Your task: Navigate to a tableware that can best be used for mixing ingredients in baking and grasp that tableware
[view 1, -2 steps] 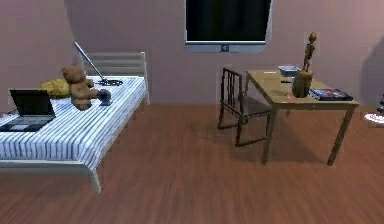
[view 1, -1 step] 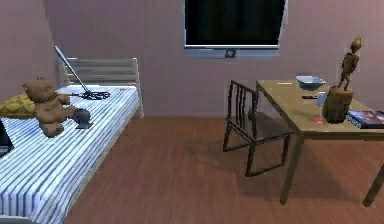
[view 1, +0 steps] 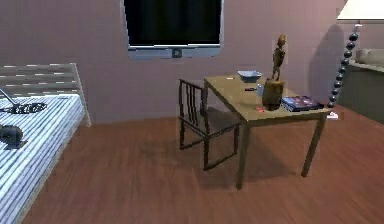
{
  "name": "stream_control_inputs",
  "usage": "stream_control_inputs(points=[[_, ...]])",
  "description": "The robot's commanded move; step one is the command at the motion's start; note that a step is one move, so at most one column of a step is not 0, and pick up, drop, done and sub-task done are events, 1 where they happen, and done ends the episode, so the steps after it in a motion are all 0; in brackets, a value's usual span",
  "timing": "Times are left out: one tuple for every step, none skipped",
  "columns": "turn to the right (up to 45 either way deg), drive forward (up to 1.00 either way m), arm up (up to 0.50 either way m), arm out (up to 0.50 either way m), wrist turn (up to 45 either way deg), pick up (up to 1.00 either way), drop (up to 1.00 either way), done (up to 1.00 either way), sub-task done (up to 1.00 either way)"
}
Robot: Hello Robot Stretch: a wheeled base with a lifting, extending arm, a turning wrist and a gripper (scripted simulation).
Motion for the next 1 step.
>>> stream_control_inputs(points=[[0.0,0.90,0.00,0.00,0.0,0.00,0.00,0.00,0.00]])
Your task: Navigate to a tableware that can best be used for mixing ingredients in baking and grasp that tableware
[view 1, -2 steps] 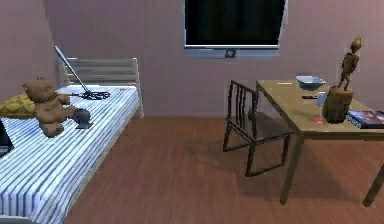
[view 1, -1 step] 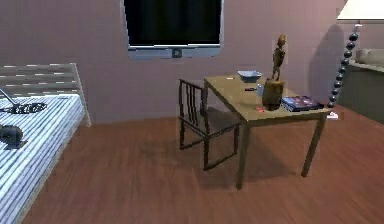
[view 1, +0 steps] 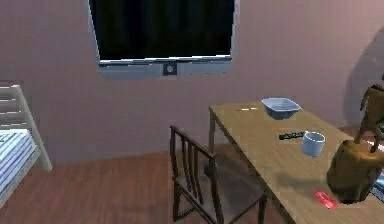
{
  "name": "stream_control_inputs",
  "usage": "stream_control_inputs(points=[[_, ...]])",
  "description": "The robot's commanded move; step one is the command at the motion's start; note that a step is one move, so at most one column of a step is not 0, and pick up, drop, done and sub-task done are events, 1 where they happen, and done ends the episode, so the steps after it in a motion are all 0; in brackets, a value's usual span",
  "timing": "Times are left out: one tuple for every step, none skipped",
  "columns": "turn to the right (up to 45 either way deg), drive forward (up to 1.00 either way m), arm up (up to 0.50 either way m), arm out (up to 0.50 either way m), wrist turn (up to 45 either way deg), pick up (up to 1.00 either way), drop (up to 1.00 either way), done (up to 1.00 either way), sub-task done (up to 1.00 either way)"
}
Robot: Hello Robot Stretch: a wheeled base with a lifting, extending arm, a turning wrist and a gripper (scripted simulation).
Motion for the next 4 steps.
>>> stream_control_inputs(points=[[-45.0,0.00,0.00,0.00,0.0,0.00,0.00,0.00,0.00],[-18.0,0.00,0.00,0.00,0.0,0.00,0.00,0.00,0.00],[39.0,0.00,0.00,0.00,0.0,0.00,0.00,0.00,0.00],[0.0,0.85,0.00,0.00,0.0,0.00,0.00,0.00,0.00]])
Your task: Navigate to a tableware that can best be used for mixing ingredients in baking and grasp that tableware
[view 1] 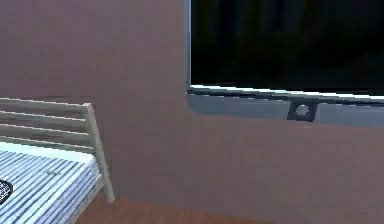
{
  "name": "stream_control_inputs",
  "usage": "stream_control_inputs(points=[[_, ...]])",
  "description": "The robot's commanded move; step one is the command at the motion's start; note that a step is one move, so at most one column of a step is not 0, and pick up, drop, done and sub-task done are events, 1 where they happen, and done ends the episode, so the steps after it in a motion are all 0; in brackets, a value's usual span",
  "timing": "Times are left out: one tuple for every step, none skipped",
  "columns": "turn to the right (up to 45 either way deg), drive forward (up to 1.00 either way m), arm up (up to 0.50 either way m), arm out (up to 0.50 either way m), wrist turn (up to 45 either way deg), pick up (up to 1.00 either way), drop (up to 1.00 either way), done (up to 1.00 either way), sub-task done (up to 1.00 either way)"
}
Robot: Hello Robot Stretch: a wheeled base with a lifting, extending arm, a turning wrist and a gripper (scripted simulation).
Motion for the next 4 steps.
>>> stream_control_inputs(points=[[12.0,0.00,0.00,0.00,0.0,0.00,0.00,0.00,0.00],[0.0,0.35,0.00,0.00,0.0,0.00,0.00,0.00,0.00],[30.0,0.00,0.00,0.00,0.0,0.00,0.00,0.00,0.00],[0.0,0.55,0.00,0.00,0.0,0.00,0.00,0.00,0.00]])
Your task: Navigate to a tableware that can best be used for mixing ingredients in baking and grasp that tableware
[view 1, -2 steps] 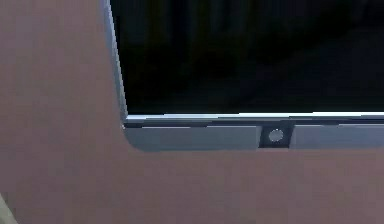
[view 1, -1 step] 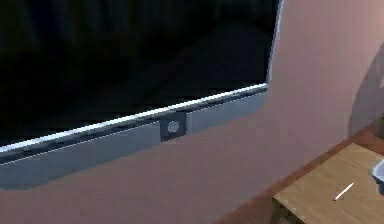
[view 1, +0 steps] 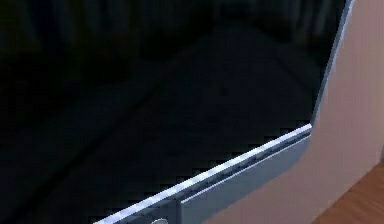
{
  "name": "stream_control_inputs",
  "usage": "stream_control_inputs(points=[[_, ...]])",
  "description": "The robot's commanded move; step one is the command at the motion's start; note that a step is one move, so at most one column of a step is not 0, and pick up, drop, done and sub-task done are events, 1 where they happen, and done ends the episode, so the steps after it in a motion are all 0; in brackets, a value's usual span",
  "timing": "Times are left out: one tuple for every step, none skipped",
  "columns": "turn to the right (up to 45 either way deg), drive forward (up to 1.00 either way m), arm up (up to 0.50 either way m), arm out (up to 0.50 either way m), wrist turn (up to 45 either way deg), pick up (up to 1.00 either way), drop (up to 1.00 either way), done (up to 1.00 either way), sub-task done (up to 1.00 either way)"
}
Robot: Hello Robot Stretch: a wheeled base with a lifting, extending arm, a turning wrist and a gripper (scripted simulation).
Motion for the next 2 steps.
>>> stream_control_inputs(points=[[3.0,0.00,0.00,0.00,0.0,0.00,0.00,0.00,0.00],[0.0,0.05,0.00,0.00,0.0,0.00,0.00,0.00,0.00]])
